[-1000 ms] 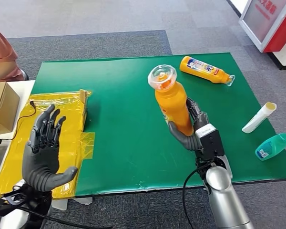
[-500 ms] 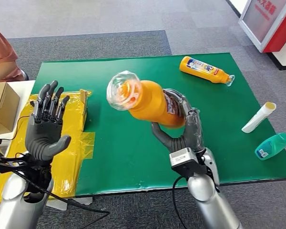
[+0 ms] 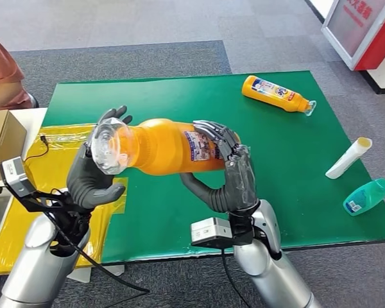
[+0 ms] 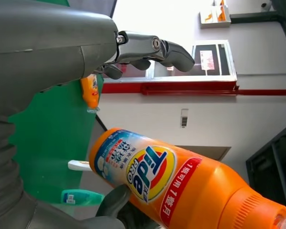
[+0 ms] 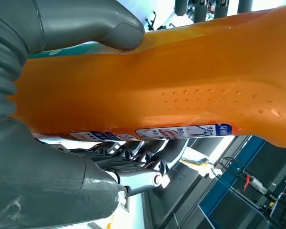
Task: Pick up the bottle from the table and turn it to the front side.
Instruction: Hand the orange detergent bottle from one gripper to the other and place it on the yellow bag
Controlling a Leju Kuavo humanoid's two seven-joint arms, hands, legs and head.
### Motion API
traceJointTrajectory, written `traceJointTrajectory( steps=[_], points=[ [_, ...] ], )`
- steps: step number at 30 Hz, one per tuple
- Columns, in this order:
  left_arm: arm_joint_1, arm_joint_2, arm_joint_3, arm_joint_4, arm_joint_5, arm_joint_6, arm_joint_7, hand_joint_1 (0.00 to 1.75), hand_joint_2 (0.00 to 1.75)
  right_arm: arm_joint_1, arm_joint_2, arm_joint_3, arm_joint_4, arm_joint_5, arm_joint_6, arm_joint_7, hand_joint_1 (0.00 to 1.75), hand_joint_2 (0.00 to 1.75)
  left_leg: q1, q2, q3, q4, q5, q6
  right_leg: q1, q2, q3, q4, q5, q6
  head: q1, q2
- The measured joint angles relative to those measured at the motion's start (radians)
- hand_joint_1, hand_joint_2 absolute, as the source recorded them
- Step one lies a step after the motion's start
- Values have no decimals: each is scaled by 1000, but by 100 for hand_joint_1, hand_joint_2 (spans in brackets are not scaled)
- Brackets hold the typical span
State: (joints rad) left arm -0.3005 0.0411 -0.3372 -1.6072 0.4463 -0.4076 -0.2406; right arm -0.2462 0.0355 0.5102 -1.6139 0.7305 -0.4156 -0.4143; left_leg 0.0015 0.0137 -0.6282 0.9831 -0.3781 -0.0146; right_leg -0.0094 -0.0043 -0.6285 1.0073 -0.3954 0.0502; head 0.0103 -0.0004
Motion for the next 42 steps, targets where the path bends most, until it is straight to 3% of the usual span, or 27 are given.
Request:
traceJointTrajectory(
  steps=[10, 30, 37, 42],
  points=[
    [-33, 12, -42, 28, 20, -26, 20, 0, 175, -13, 0, 12, 16, 10, -9, 6, 175, 175, 0, 0, 0, 0, 0, 0, 0, 0, 0, 0, 0, 0, 0, 0],
    [-246, 18, -222, 89, 46, -12, 118, 0, 175, -64, 1, 87, 103, 38, -6, 37, 175, 175, 0, 0, 0, 0, 1, 0, 0, 0, 0, 0, 0, 0, 0, 0],
    [-266, 19, -235, 95, 46, 7, 135, 0, 175, -87, 12, 87, 178, 38, 0, 46, 175, 175, 0, 0, 0, 0, 1, 0, 0, 0, -1, 0, 1, 0, 0, 0],
    [-267, 24, -236, 97, 30, 24, 142, 12, 175, -108, 23, 84, 229, 35, 2, 46, 175, 175, 0, 0, 0, 0, 1, -1, 0, 0, -1, 0, 1, -1, 0, 0]
  ],
)
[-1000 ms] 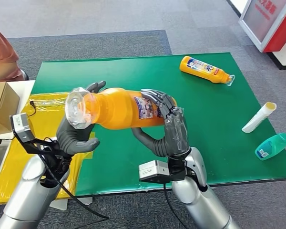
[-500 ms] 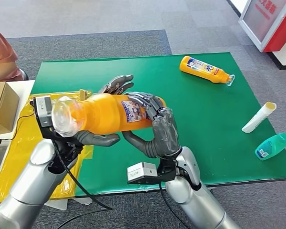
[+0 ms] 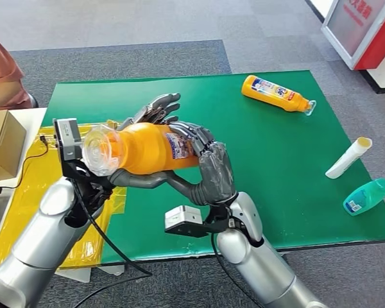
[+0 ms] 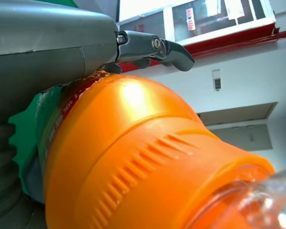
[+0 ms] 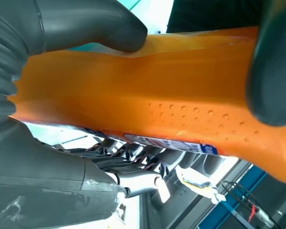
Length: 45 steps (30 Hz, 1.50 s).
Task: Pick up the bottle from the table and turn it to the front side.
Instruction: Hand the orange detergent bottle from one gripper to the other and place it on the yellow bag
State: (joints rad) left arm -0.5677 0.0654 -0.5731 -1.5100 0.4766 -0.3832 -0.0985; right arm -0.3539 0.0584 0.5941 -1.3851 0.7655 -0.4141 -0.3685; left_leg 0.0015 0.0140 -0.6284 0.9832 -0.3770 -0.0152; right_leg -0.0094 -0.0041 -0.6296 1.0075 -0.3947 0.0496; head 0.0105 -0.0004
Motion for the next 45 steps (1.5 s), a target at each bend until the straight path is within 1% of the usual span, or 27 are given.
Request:
traceJointTrajectory(
  steps=[4, 8, 15, 19, 22, 23, 26, 27, 30, 33, 39, 45],
  points=[
    [0, 4, -3, 0, -21, 13, 0, 12, 175, -8, 6, -3, 26, 0, 1, 0, 175, 175, 0, 0, 0, 0, 0, 0, 0, 0, 0, 0, 0, 0, 0, 0],
    [0, 10, -9, 0, -25, 17, 0, 175, 175, -11, 9, -3, 37, 0, 2, -1, 175, 175, 0, 0, 0, 0, 0, 0, 0, 0, 0, 0, 0, 0, 0, 0],
    [6, 12, -13, 0, -61, 53, -10, 175, 175, -14, 17, -13, 65, -23, 23, 2, 175, 175, 0, 0, 0, 0, 0, 0, 0, 0, 0, 0, 0, 0, 0, 0],
    [19, 12, -9, 0, -102, 85, -18, 175, 175, -21, 23, -31, 91, -82, 75, -4, 175, 175, 0, 0, 0, 0, 0, 0, 0, 0, 0, 0, 0, 0, 0, 0],
    [36, 11, -1, 0, -145, 116, -28, 175, 175, -29, 28, -50, 111, -142, 136, -11, 175, 175, 0, 0, 0, 0, 0, 0, 0, 0, 0, 0, 0, 0, 0, 0],
    [41, 11, 2, 0, -155, 124, -31, 175, 175, -31, 30, -56, 118, -157, 153, -12, 171, 175, 0, 0, 0, 0, 0, 0, 0, 0, -1, 0, 0, 0, 0, 0],
    [52, 10, 8, 0, -203, 152, -44, 175, 175, -37, 34, -69, 137, -197, 202, -10, 41, 175, 0, 0, 0, 0, 0, 0, 0, 0, -1, 0, 0, 0, 0, 0],
    [57, 8, 9, -2, -231, 168, -54, 175, 175, -41, 35, -75, 147, -218, 228, -1, 0, 175, 0, 1, 0, 0, 0, 0, 0, 1, -1, 0, 0, 0, 0, 0],
    [72, -7, 9, -26, -299, 205, -91, 175, 175, -57, 37, -112, 202, -300, 307, 50, 0, 175, 0, 0, 0, 0, 0, 0, 0, 0, 0, 0, 0, 0, -1, 0],
    [77, -26, 7, -65, -317, 215, -111, 175, 175, -63, 35, -166, 278, -357, 338, 79, 0, 175, 0, -1, -1, 0, 0, 0, 0, -1, 1, 0, 1, 1, 0, 0],
    [78, -45, 8, -103, -329, 222, -118, 175, 175, -64, 34, -223, 360, -392, 357, 80, 0, 175, 0, -1, -1, 0, 0, 0, 0, 0, 0, 0, 1, 0, 1, 0],
    [79, -51, 8, -114, -330, 224, -120, 175, 175, -65, 34, -246, 391, -395, 359, 79, 0, 175, 0, -1, -1, 0, 1, 0, 0, 0, 0, 0, 1, 0, 1, 0]
  ],
)
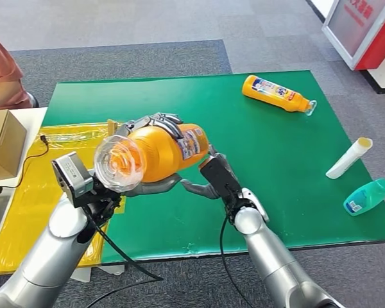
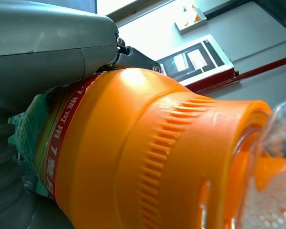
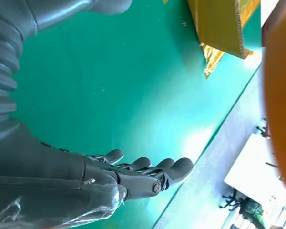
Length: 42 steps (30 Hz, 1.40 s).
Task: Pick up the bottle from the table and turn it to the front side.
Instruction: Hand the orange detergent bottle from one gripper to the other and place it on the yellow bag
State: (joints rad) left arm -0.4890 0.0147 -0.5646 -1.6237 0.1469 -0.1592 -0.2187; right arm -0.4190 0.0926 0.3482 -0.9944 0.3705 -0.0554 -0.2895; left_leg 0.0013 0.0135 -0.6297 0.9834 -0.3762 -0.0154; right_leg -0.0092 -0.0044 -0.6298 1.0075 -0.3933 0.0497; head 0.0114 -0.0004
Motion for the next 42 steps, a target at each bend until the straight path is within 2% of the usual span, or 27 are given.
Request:
traceJointTrajectory(
  steps=[6, 13, 17, 19, 21, 24, 27, 29, 31, 33, 35, 39, 42],
  points=[
    [3, -1, 1, -3, -6, 8, -8, 175, 175, 0, 0, -11, 7, -13, 1, 0, 0, 175, 0, 0, 0, 0, 0, 0, 0, 0, 0, 0, 0, 0, 0, 0],
    [32, 6, 21, -23, -124, 105, -36, 175, 175, 11, -5, -42, -26, -48, -11, -12, 0, 175, 0, 0, 0, 0, 0, 0, 0, 0, 0, 0, 0, 0, 0, 0],
    [82, 16, 49, -47, -311, 269, -61, 175, 175, 50, -17, -71, -114, -83, -44, -30, 0, 175, 0, 0, 0, 0, 0, 0, 0, 0, 0, 0, 0, 0, 0, 0],
    [133, 24, 78, -64, -410, 372, -74, 175, 175, 84, -30, -92, -195, -92, -58, -33, 0, 175, 0, 0, 0, 0, -1, 0, 0, 0, 0, 0, -1, 0, 0, 0],
    [195, 29, 113, -81, -583, 502, -73, 175, 175, 122, -42, -115, -288, -92, -68, -36, 0, 175, 0, 0, 0, 0, -2, 1, 0, 0, 0, 0, -2, 0, 0, 0],
    [289, 34, 165, -104, -885, 664, -27, 175, 175, 178, -55, -143, -426, -82, -78, -42, 0, 175, 0, 0, 0, 0, -3, 1, -1, 0, 0, 0, -3, 1, 0, 0],
    [360, 35, 207, -113, -1154, 738, 64, 175, 175, 219, -62, -157, -550, -67, -87, -51, 0, 175, 0, 0, 0, 0, -3, 1, -1, 0, 0, 0, -3, 1, 0, 0],
    [394, 34, 231, -111, -1349, 745, 152, 175, 175, 238, -66, -159, -620, -57, -94, -56, 0, 175, 0, 0, 0, 0, -4, 1, -1, 0, 0, -1, -4, 1, 0, 0],
    [414, 34, 254, -99, -1520, 714, 241, 175, 175, 250, -69, -159, -682, -48, -103, -63, 0, 175, 0, 0, 0, 0, -4, 1, -1, 0, 0, -1, -4, 1, 0, 0],
    [423, 36, 270, -74, -1604, 676, 298, 175, 175, 258, -70, -159, -731, -41, -110, -67, 0, 175, 0, 0, 0, 0, -4, 1, 0, 0, 0, -1, -3, 0, 0, 0],
    [424, 37, 280, -49, -1622, 637, 326, 175, 175, 262, -71, -159, -766, -33, -113, -69, 0, 175, 0, 0, 0, 0, -3, 1, 0, 0, 0, -1, -3, 0, 0, 0],
    [412, 38, 284, 28, -1615, 500, 364, 175, 175, 262, -71, -159, -820, -14, -112, -74, 0, 175, 0, 0, 0, 0, -3, 1, -1, 0, 0, -1, -2, 1, 0, 0],
    [393, 39, 286, 122, -1595, 459, 373, 175, 175, 260, -71, -158, -858, -11, -106, -75, 0, 175, 0, 0, 0, 0, -2, 1, -1, 0, 0, -1, -2, 1, 0, 0]
  ],
)
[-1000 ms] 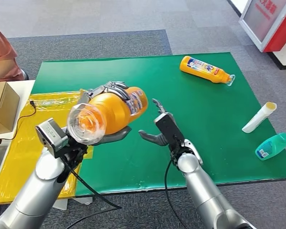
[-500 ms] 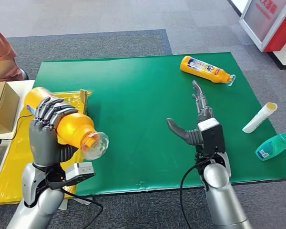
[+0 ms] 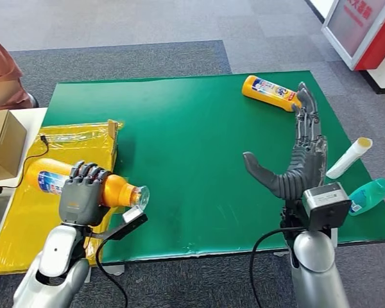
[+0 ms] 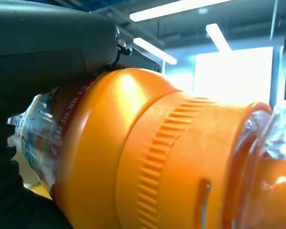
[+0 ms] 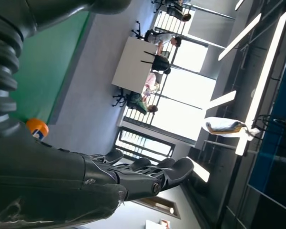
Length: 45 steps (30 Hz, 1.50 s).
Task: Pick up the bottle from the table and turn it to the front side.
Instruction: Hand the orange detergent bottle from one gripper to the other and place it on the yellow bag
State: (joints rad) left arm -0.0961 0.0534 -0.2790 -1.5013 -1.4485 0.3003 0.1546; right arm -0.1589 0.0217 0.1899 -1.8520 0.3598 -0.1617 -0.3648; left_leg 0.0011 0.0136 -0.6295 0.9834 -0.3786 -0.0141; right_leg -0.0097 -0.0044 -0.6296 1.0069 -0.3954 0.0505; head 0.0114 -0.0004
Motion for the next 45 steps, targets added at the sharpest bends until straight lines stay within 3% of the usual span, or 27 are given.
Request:
traceJointTrajectory(
  steps=[7, 15, 19, 27, 41, 45],
  points=[
    [-38, 9, 7, 143, 4, -31, -4, 175, 175, -2, 0, 1, -40, -3, 6, -17, 0, 175, 0, 0, 0, 0, 0, 0, 0, 0, 0, 0, 0, 0, 0, 0],
    [-114, 24, 33, 395, 47, -28, -31, 175, 175, -21, 0, 29, -76, -3, 5, -38, 0, 175, 0, 0, 0, 0, 1, 0, 0, 0, 0, 0, 0, 0, 0, 0],
    [-185, 24, 46, 533, 45, 38, -28, 0, 175, -38, 0, 52, -79, -8, -1, -37, 0, 175, 0, 0, 0, 0, 1, 0, 0, 0, 1, 0, 1, -1, 0, 0],
    [-233, 13, 73, 638, 0, 156, -10, 0, 175, -44, -6, 79, -79, -18, -13, -37, 0, 175, 0, 0, 1, 0, 2, -1, 0, 0, 0, 0, 2, -1, 0, 0],
    [-201, 6, 100, 611, -19, 209, -20, 0, 175, -35, -23, 91, -79, -19, -18, -39, 0, 175, 0, 0, 0, 0, 2, -1, 0, 0, 0, 0, 1, -1, 0, 0],
    [-183, 3, 107, 585, -37, 279, -24, 0, 175, -33, -23, 95, -76, -24, -3, -30, 0, 175, 0, 0, 0, 0, 2, -1, 0, 0, 0, 0, 1, -1, 0, 0]
  ],
)
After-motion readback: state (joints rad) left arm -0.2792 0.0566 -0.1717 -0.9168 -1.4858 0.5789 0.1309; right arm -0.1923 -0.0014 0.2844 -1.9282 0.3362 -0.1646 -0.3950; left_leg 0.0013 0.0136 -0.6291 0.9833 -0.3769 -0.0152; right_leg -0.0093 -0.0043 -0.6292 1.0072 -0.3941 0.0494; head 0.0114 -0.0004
